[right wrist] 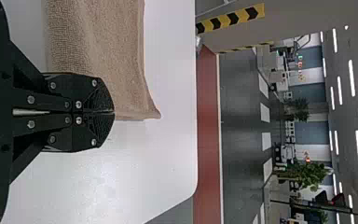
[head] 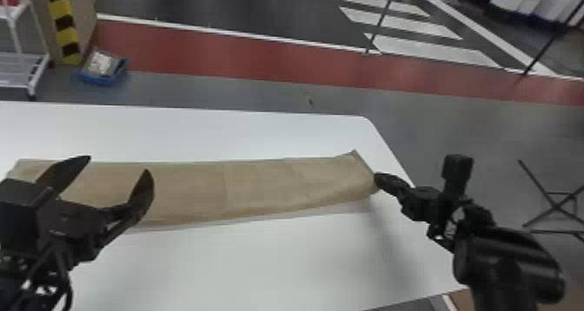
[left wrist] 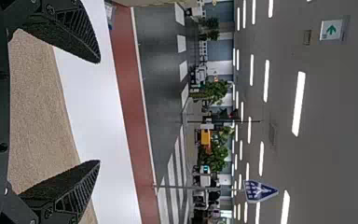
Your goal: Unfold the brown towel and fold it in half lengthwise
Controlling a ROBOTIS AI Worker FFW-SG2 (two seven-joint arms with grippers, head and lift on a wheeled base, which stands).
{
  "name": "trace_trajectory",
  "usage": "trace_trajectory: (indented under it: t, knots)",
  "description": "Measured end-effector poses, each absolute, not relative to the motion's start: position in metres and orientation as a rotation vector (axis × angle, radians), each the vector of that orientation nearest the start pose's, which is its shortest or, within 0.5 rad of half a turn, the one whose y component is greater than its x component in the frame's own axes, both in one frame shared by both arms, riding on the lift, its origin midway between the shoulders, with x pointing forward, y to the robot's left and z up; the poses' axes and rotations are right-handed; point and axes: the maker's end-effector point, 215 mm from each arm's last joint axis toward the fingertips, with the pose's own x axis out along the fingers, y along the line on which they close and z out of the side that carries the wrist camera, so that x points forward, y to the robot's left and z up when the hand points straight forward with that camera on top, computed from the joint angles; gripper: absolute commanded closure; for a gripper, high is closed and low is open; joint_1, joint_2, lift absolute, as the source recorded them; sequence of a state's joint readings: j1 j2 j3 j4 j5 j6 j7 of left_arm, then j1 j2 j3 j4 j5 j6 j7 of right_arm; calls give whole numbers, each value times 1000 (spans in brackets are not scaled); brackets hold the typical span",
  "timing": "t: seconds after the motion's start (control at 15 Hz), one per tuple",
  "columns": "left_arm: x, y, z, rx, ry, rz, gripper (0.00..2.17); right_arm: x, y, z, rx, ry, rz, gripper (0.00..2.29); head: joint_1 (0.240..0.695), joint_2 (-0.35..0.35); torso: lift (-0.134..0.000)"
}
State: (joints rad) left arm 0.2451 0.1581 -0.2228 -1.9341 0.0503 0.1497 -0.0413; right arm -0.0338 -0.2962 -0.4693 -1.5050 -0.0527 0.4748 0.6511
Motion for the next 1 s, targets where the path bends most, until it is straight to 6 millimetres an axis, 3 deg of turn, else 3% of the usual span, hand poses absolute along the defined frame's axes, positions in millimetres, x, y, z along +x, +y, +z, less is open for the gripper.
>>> trace_trajectory:
  t: [0.07,0.2,0.4,0.53,0.73,1.0]
  knots:
    - [505,117,-336,53,56,-301,130,534,-473,-417,26,423,117,-2,695,-350,-125]
    - [505,116,-335,51,54,-301,130,536,-468,-414,8,408,116,16,695,-350,-125]
    - [506,119,-328,52,41,-292,130,535,-445,-381,0,331,136,53,695,-333,-125]
    - [509,127,-324,54,34,-273,130,529,-407,-359,9,287,185,53,695,-302,-125]
    - [509,147,-318,62,13,-228,130,521,-330,-336,21,196,272,49,695,-198,-125]
    - [505,195,-313,73,-19,-150,130,503,-262,-319,-16,42,322,66,695,-96,-125]
